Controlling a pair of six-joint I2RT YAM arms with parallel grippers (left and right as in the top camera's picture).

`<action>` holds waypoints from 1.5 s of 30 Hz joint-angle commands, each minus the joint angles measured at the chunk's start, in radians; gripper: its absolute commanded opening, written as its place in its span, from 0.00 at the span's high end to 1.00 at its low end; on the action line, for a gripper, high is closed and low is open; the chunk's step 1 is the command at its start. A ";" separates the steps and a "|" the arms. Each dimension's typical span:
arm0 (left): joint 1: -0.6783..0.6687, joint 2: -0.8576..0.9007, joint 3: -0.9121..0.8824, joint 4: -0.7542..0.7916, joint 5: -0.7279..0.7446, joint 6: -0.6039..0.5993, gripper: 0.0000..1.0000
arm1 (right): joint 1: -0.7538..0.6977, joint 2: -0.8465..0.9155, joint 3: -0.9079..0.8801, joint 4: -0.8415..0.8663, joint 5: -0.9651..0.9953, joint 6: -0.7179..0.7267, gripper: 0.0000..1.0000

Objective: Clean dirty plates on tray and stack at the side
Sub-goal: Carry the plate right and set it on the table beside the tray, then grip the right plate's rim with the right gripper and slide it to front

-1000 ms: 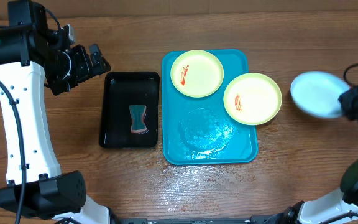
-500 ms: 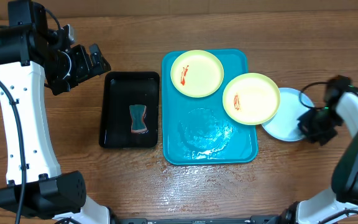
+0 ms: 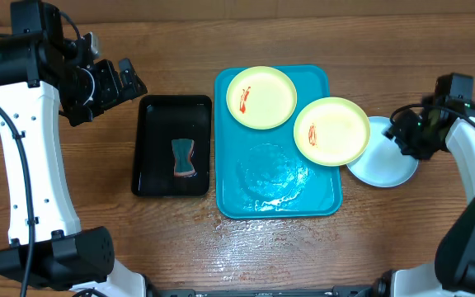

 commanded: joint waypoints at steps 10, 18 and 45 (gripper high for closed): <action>0.000 -0.019 0.020 0.001 -0.004 0.023 0.00 | 0.199 0.082 -0.038 0.177 0.358 0.056 0.37; 0.000 -0.019 0.020 0.001 -0.004 0.023 0.00 | 0.200 0.116 -0.034 0.160 0.208 0.056 0.96; -0.001 -0.019 0.020 0.001 -0.004 0.023 0.00 | 0.613 -0.081 -0.122 0.070 0.177 0.122 0.96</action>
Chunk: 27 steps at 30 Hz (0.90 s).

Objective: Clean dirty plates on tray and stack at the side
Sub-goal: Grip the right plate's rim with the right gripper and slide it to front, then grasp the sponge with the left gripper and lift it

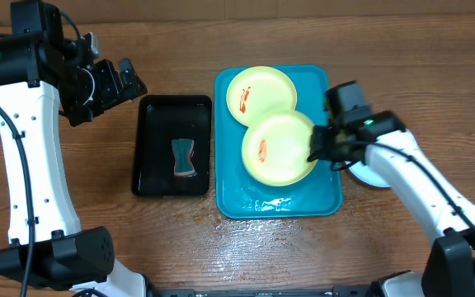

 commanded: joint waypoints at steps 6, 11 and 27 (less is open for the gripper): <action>0.000 -0.019 0.020 0.001 -0.004 0.023 0.00 | 0.105 0.022 -0.100 0.107 0.016 0.107 0.96; -0.001 -0.019 0.020 0.008 0.008 -0.007 0.00 | 0.091 0.050 -0.106 0.125 0.091 0.229 0.91; -0.118 -0.015 -0.082 -0.011 -0.041 0.073 0.28 | 0.013 -0.006 0.032 0.053 0.027 -0.034 0.59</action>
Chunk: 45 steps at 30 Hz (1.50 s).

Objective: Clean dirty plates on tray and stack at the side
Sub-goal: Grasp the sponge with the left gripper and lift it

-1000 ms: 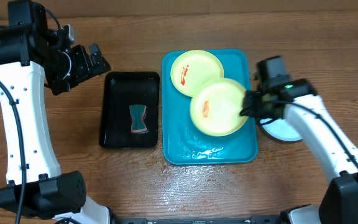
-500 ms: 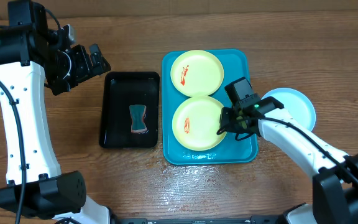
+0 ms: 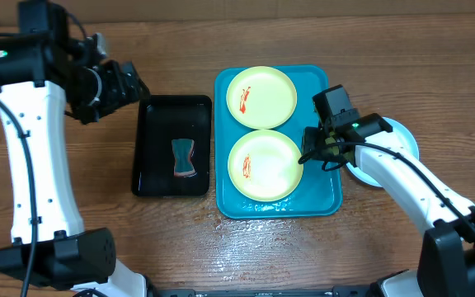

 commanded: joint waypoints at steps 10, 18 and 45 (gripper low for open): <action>-0.209 0.003 -0.515 0.307 -0.233 -0.189 0.38 | -0.006 -0.038 0.027 -0.031 -0.009 -0.039 0.53; -0.227 0.102 -0.710 0.584 -0.257 -0.254 0.54 | -0.006 -0.038 0.027 -0.039 -0.009 -0.039 0.52; -0.259 0.291 -0.396 0.329 -0.259 -0.131 0.96 | -0.115 -0.038 0.027 -0.059 0.017 0.031 0.57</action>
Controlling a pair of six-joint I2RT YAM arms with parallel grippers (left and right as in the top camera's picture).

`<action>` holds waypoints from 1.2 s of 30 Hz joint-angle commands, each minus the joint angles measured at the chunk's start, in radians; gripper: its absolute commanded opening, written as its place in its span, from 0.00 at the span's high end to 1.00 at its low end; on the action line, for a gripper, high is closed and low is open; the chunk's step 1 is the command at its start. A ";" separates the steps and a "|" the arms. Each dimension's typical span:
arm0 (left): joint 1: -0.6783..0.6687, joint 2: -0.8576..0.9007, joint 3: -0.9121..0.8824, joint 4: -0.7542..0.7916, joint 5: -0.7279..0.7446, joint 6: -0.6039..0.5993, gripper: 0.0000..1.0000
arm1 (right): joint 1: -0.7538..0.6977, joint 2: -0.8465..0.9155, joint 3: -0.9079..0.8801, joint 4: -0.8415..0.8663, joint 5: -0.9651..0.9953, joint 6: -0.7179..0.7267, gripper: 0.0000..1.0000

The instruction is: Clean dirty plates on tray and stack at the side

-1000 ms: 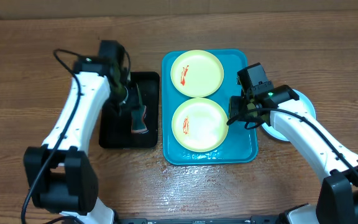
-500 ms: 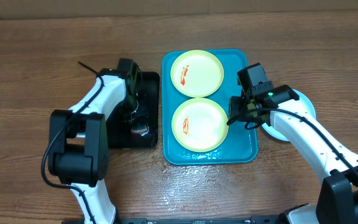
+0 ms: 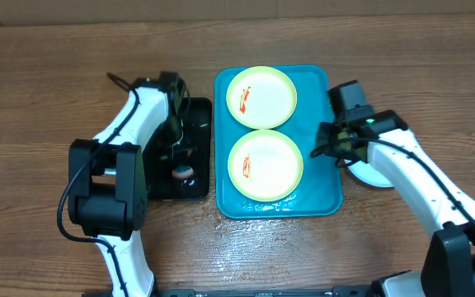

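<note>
Two yellow-green plates lie on the teal tray [image 3: 320, 194], each with a red stain: the far plate [image 3: 261, 97] and the near plate [image 3: 265, 165]. My right gripper [image 3: 320, 150] sits just off the near plate's right rim, apart from it, with nothing in it. My left gripper [image 3: 180, 161] is down inside the black tray [image 3: 196, 106], right over the sponge [image 3: 185, 172]. The wrist hides its fingers, so whether they hold the sponge does not show.
A white plate [image 3: 379, 175] lies on the wooden table right of the teal tray, half covered by my right arm. The left arm stretches over the black tray's left rim. Water glistens on the teal tray's front part.
My left arm has come from high at the far left down into the black tray, onto the sponge. My right gripper has moved back a little to the right, off the near plate's rim.
First the second yellow plate overhung the tray's right edge onto the white plate, with my right gripper beside it. Then the right gripper held it over the tray's middle. Then the plate lay flat at the tray's front. Now it is let go and my left gripper is at the sponge.
</note>
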 commanded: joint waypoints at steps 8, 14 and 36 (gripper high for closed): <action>-0.006 -0.005 0.371 -0.194 -0.038 0.086 0.96 | -0.003 -0.024 0.012 -0.026 -0.193 -0.169 0.57; -0.006 -0.005 0.450 -0.280 -0.036 0.141 0.96 | 0.019 -0.023 -0.064 0.042 -0.164 -0.156 0.57; -0.102 -0.005 0.481 -0.264 0.046 0.109 0.96 | 0.131 0.121 -0.224 0.316 -0.062 -0.103 0.72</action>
